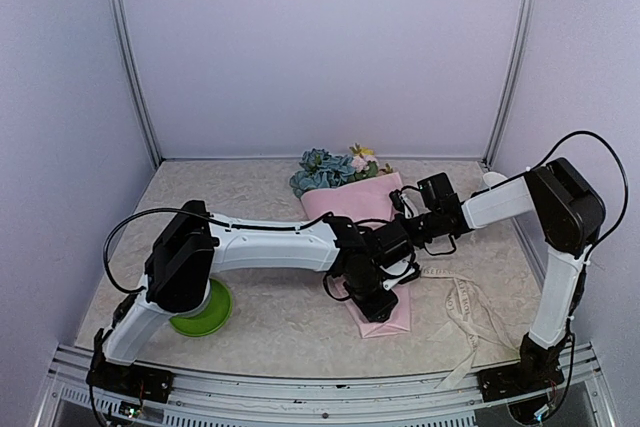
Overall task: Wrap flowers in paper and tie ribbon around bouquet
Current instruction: Press the fold line of the folded bouquet.
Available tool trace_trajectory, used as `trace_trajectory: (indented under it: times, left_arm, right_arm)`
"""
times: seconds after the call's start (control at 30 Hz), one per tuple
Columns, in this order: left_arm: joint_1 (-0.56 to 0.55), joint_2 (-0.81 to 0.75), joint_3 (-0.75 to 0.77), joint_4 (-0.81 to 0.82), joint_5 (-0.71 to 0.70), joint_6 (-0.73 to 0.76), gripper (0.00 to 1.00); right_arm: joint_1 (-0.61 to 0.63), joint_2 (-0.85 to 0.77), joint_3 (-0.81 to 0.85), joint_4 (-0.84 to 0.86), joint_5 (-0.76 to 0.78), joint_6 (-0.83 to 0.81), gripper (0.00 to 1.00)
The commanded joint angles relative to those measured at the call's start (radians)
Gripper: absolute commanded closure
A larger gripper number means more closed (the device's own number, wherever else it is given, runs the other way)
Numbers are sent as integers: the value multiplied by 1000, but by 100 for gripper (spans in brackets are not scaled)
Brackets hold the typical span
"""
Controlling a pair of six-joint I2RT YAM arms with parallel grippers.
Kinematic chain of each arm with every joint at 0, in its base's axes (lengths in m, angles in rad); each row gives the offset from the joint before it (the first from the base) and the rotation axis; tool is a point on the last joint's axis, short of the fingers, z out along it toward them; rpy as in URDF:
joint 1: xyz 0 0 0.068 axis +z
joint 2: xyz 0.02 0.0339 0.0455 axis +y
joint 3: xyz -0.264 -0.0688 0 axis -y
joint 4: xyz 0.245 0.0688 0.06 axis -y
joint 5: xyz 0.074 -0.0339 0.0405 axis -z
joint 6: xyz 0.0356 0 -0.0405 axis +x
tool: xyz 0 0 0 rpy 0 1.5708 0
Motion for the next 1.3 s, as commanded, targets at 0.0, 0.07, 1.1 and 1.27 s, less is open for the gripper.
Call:
trace_trajectory:
  times: [0.0, 0.07, 1.1, 1.27]
  left_arm:
    - [-3, 32, 37, -71, 6, -13, 60]
    - [-6, 26, 11, -56, 20, -14, 57]
    - [-62, -250, -239, 252, -24, 101, 45]
    - [-135, -202, -174, 243, -86, 195, 46]
  right_arm:
    - [-8, -17, -11, 12, -8, 8, 100]
    - [-8, -20, -11, 13, -30, 6, 92]
    - [39, -97, -252, 78, -66, 68, 100]
    - [39, -56, -255, 98, -64, 86, 100]
